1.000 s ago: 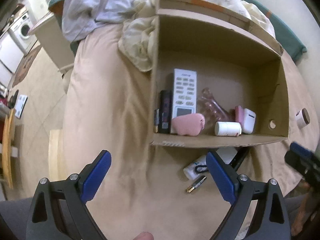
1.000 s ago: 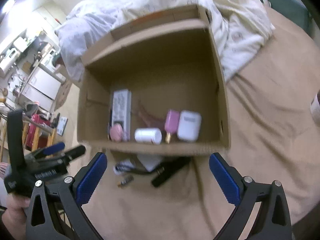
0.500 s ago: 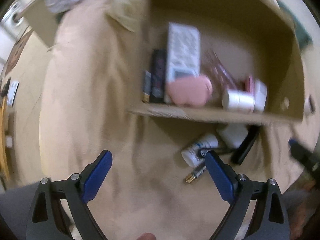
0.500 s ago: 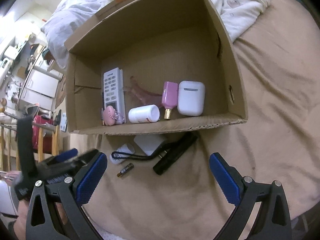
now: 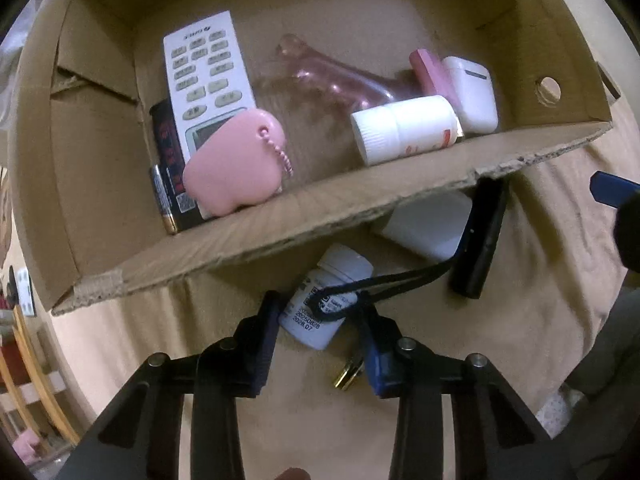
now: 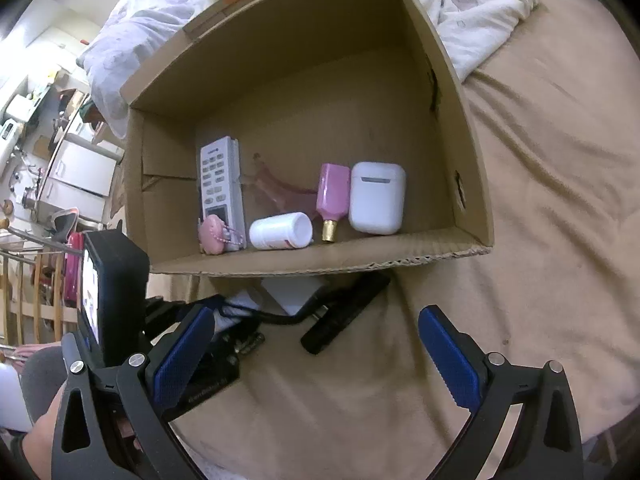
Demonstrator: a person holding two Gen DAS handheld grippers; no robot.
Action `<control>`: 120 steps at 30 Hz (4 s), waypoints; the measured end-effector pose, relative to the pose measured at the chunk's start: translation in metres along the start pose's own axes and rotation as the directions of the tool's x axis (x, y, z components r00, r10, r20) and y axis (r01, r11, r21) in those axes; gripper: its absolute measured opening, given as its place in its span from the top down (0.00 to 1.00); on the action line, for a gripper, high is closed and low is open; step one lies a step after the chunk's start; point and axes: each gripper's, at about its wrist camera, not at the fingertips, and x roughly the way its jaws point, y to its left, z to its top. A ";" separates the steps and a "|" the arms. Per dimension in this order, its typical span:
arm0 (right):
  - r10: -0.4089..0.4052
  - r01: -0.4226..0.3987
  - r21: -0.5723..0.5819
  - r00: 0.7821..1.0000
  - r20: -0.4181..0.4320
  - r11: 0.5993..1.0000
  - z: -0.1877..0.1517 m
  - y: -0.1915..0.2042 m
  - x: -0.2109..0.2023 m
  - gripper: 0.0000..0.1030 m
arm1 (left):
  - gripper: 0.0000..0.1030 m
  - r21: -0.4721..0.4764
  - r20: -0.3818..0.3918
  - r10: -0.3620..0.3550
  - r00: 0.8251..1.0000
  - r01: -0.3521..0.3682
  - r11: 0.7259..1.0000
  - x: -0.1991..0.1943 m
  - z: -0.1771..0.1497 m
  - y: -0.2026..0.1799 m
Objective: Organize rigid objects
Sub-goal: 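Grasp the white labelled medicine bottle on the bed with the left tool, then grasp the black flashlight with the right tool while the left tool holds the medicine bottle, then carry the medicine bottle and flashlight over and into the cardboard box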
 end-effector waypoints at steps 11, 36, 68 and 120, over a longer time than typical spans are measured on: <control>-0.234 0.183 -0.293 0.960 -0.151 0.939 0.002 0.016 0.053 0.00 | 0.68 -0.218 -0.048 0.048 0.998 -0.057 0.974 -0.001 -0.016 0.057; -0.339 0.192 -0.556 0.924 -0.175 0.809 -0.001 0.050 0.107 0.08 | 0.77 -0.253 -0.020 0.021 1.000 -0.025 0.967 -0.005 -0.013 0.064; -0.052 0.066 0.066 0.980 -0.195 0.996 0.011 -0.009 0.081 0.65 | 0.77 -0.283 0.039 0.017 0.999 -0.006 0.959 -0.048 -0.046 0.087; 0.128 -0.042 -0.253 0.935 0.331 0.966 0.068 0.055 -0.139 0.81 | 0.77 -0.240 0.341 0.060 0.938 0.026 0.970 -0.173 0.025 0.071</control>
